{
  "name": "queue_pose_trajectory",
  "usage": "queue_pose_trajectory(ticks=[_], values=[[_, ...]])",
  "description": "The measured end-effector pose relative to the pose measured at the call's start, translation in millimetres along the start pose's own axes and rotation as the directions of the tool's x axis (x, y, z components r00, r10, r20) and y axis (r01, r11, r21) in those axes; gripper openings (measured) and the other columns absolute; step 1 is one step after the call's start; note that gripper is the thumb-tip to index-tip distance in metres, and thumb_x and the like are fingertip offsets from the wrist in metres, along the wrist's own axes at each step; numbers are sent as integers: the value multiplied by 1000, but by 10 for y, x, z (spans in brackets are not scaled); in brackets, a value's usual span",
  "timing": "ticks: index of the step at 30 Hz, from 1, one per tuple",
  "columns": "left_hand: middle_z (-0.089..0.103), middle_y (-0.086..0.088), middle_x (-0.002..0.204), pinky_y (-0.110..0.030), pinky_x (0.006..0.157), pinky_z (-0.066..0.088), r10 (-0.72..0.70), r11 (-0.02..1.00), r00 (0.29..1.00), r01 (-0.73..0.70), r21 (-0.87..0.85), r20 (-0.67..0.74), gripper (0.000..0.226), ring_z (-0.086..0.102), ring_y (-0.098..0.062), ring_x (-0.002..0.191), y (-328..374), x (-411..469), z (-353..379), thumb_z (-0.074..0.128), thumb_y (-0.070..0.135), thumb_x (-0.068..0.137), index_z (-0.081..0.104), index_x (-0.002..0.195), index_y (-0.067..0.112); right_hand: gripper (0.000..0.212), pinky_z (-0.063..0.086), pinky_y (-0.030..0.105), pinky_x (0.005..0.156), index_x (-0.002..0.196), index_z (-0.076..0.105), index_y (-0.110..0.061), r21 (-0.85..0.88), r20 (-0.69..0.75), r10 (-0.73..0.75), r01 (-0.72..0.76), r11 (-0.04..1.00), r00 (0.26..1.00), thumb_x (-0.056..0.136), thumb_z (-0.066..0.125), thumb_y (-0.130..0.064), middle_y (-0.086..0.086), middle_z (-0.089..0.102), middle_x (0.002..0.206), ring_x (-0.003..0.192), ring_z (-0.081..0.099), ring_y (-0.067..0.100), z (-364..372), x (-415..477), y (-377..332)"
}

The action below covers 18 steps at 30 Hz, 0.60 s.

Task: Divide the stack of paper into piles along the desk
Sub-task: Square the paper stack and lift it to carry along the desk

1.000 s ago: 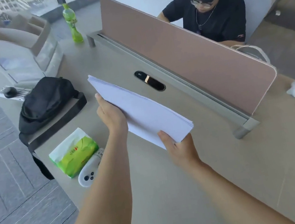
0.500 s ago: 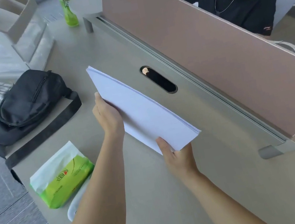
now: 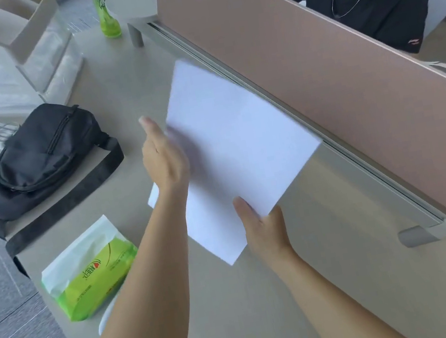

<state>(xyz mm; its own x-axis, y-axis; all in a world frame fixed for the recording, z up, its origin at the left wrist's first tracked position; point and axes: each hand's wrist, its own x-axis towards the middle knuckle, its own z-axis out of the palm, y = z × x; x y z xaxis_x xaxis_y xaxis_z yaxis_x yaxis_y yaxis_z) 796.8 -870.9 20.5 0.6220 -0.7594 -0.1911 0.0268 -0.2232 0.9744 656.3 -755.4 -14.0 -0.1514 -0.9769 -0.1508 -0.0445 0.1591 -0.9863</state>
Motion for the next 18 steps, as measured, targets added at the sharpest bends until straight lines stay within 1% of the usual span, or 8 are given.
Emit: queue_pose_trajectory(ticks=[1, 2, 5, 8, 11, 13, 15, 18], values=[[50, 14, 88, -26, 82, 35, 27, 998, 999, -29, 54, 35, 53, 49, -9, 86, 22, 50, 15, 21, 55, 101, 59, 88, 21, 16, 54, 24, 86, 95, 71, -28, 62, -11, 70, -69, 996, 997, 94, 64, -14, -19, 76, 98, 95, 70, 1, 62, 55, -5], [53, 10, 90, -31, 87, 34, 51, 987, 996, -60, 149, 68, 50, 49, -17, 93, 16, 122, 45, 23, 55, 99, 57, 90, 20, 13, 54, 27, 89, 98, 71, -26, 112, -13, 166, -163, 980, 986, 93, 65, -16, -17, 76, 101, 96, 71, 3, 129, 129, 13], [49, 2, 71, -37, 86, 29, 109, 858, 982, -172, 484, 156, 35, 47, -30, 80, -160, 390, 187, 27, 38, 98, 42, 74, 17, 26, 53, 46, 100, 110, 70, -25, 152, 27, 379, -379, 913, 925, 85, 67, -32, -11, 76, 109, 104, 71, 15, 303, 344, 105], [54, -1, 72, -39, 84, 25, 145, 738, 974, -225, 636, 176, 33, 49, -32, 79, -330, 629, 302, 26, 31, 99, 50, 84, 13, 28, 57, 48, 93, 111, 68, -25, 136, 86, 507, -514, 847, 858, 85, 65, -36, -3, 75, 113, 104, 71, 22, 367, 526, 190], [56, -4, 75, -39, 82, 24, 160, 660, 970, -244, 710, 184, 34, 50, -32, 78, -492, 879, 382, 24, 29, 99, 51, 86, 13, 21, 62, 39, 79, 108, 66, -12, 130, 97, 555, -564, 816, 826, 94, 59, -26, 12, 74, 110, 99, 73, 27, 318, 705, 318], [54, -3, 72, -39, 81, 24, 169, 620, 968, -252, 743, 188, 33, 50, -32, 77, -581, 1002, 438, 24, 27, 99, 49, 84, 13, 24, 62, 35, 72, 107, 63, -2, 47, 68, 580, -583, 811, 812, 96, 55, -22, 21, 73, 107, 97, 73, 34, 262, 797, 395], [55, -4, 72, -38, 80, 24, 174, 591, 964, -264, 762, 199, 31, 50, -31, 75, -662, 1081, 502, 24, 26, 99, 48, 83, 13, 25, 63, 34, 69, 104, 63, 3, -86, 81, 598, -593, 801, 797, 98, 50, -18, 22, 74, 97, 86, 75, 34, 218, 884, 442], [59, -5, 75, -39, 79, 24, 179, 542, 961, -277, 793, 213, 29, 53, -31, 77, -776, 1175, 607, 25, 27, 99, 50, 92, 13, 22, 59, 31, 57, 94, 60, 1, -263, 151, 618, -571, 778, 772, 98, 43, -12, 17, 71, 79, 62, 72, 28, 174, 1032, 461]])
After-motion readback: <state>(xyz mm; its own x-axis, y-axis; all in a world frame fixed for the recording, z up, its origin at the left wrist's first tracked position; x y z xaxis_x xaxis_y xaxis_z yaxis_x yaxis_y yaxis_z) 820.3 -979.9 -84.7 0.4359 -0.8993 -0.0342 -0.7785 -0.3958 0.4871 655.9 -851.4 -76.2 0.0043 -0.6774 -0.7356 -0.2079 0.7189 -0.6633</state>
